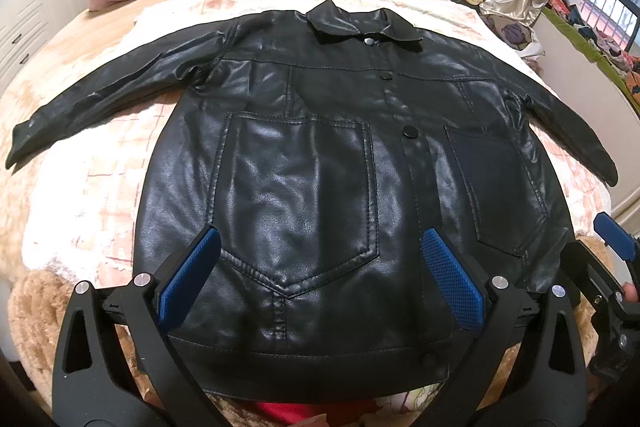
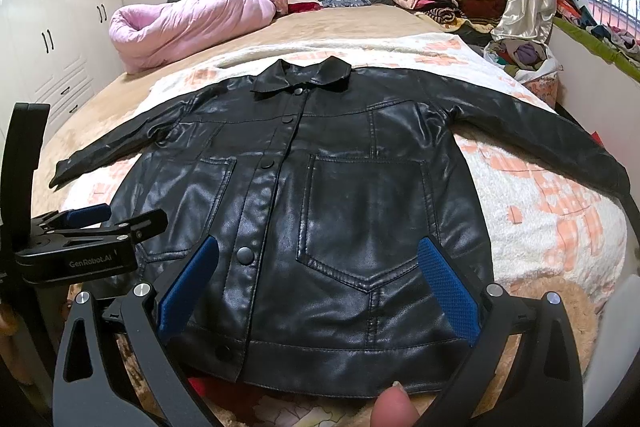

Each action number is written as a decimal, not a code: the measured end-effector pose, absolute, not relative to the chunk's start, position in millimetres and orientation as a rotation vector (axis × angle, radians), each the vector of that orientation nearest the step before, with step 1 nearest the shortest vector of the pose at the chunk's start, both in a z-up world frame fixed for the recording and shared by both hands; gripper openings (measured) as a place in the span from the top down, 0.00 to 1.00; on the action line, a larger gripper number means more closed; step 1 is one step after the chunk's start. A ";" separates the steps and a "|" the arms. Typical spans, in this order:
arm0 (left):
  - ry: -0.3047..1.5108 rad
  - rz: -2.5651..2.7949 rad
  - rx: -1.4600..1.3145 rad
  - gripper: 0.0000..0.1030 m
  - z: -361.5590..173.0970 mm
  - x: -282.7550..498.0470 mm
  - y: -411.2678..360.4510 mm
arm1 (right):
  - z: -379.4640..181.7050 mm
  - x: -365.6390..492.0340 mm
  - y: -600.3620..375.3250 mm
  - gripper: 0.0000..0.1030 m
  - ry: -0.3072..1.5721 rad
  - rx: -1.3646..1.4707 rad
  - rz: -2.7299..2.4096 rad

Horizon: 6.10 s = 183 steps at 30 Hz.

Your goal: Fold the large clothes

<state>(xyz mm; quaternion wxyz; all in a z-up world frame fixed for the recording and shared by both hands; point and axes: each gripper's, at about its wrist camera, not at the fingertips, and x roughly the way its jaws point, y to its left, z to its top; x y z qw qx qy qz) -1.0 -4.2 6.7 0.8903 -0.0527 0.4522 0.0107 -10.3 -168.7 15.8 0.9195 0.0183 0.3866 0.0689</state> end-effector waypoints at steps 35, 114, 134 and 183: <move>0.930 0.005 -0.118 0.08 36.8 94.3 -13.1 | 36.6 68.5 -202.8 0.04 0.787 0.118 0.108; 1.035 -0.134 -0.077 0.08 29.7 290.6 -101.1 | -10.8 135.6 -540.2 0.91 0.262 1.026 -0.410; 0.950 -0.129 -0.368 0.08 97.0 270.6 45.7 | 146.7 247.2 -265.3 0.93 0.322 0.357 0.340; 0.776 -0.346 -0.546 0.99 53.0 205.7 121.9 | 15.5 209.6 -214.8 0.58 0.724 0.119 0.308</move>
